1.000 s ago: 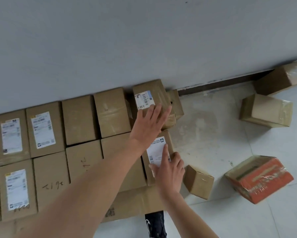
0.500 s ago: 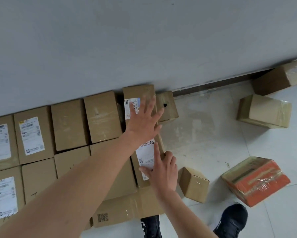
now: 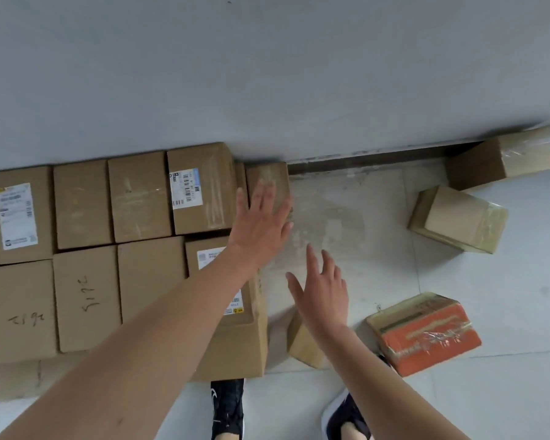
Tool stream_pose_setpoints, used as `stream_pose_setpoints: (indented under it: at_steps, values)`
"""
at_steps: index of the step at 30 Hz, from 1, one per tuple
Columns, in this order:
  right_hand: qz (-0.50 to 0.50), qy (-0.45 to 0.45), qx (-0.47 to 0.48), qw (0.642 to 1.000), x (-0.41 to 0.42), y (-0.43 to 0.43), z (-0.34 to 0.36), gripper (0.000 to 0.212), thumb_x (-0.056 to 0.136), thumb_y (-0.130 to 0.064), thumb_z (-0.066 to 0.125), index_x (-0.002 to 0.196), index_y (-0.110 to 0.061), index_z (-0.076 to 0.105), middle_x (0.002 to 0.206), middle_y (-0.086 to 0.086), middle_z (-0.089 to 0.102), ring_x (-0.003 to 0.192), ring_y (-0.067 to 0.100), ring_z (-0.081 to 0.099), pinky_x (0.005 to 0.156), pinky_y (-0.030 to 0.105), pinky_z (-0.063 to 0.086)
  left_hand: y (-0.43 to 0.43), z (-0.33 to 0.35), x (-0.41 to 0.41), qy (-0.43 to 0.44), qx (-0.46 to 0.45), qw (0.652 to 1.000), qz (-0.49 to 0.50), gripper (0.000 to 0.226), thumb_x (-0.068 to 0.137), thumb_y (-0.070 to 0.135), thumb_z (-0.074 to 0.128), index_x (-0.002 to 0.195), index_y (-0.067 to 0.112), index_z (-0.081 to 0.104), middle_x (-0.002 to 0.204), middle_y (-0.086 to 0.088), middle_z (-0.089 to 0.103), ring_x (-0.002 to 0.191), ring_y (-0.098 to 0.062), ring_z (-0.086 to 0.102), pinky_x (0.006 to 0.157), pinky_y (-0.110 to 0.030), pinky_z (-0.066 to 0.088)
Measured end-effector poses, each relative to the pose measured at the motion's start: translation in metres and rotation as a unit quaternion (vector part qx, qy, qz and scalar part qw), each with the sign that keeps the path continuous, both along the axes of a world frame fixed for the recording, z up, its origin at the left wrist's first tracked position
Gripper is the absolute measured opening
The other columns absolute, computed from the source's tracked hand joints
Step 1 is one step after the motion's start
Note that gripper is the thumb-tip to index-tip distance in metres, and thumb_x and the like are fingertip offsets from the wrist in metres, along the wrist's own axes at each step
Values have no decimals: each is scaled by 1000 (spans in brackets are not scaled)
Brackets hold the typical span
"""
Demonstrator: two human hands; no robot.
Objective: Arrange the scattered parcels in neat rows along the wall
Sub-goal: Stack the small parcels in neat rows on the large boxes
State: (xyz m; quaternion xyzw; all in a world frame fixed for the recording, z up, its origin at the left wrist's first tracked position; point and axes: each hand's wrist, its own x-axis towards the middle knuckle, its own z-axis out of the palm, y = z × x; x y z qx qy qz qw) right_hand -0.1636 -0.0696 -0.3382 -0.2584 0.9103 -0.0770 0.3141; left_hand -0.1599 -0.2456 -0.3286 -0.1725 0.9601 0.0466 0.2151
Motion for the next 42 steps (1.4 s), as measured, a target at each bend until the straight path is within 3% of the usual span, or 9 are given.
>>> stream_pose_setpoints:
  at_steps: [4,11,17,21,27,30,33,42]
  values:
    - [-28,-6,84,996,-42,70,-10,70,97,-53,44,154,-23,18,158,15,23,140,35,31,105,45,38,79,-17,1,-29,80,996,19,60,101,45,27,155,23,10,163,-14,7,149,-35,2,116,-61,3]
    - [-208,-70,181,959,-50,182,-53,76,92,-53,50,153,-21,17,152,20,27,136,40,31,100,50,40,189,-81,32,-159,127,977,67,68,99,47,32,155,22,5,163,-16,3,148,-38,2,112,-67,12]
    - [-330,-98,216,914,-31,237,-115,106,83,-72,53,155,-25,-11,163,15,-4,146,45,3,105,66,31,242,-149,47,-253,82,963,32,87,89,68,41,155,21,10,162,-19,1,146,-44,0,106,-73,18]
    - [-384,-52,211,897,-16,247,-155,115,77,-82,49,152,-29,-20,160,10,-24,144,51,-4,99,74,31,256,-187,55,-309,55,949,-12,92,84,76,34,156,24,11,162,-17,-3,145,-46,-5,103,-76,17]
    - [-430,20,186,883,-7,250,-179,96,84,-76,44,154,-38,-9,161,14,-18,144,49,-3,97,67,39,267,-199,41,-381,77,921,36,66,84,40,47,145,19,35,156,-18,11,134,-44,23,95,-61,38]
    - [-446,31,171,878,-6,257,-175,93,84,-64,55,154,-38,-1,161,18,-12,143,46,4,97,64,39,266,-192,35,-361,75,929,35,61,81,37,49,139,20,42,150,-17,20,128,-40,28,95,-55,37]
    - [-422,35,174,889,-7,262,-152,90,84,-55,56,155,-34,4,161,18,-9,143,40,9,101,63,31,261,-174,32,-287,80,954,34,54,84,35,48,136,20,44,144,-15,26,127,-36,27,92,-48,36]
    - [-298,33,147,943,38,223,-2,77,87,-49,56,153,-31,21,162,13,1,143,32,7,101,65,24,219,-31,46,-130,99,986,-21,58,90,40,43,144,22,30,150,-15,28,135,-34,24,95,-52,37]
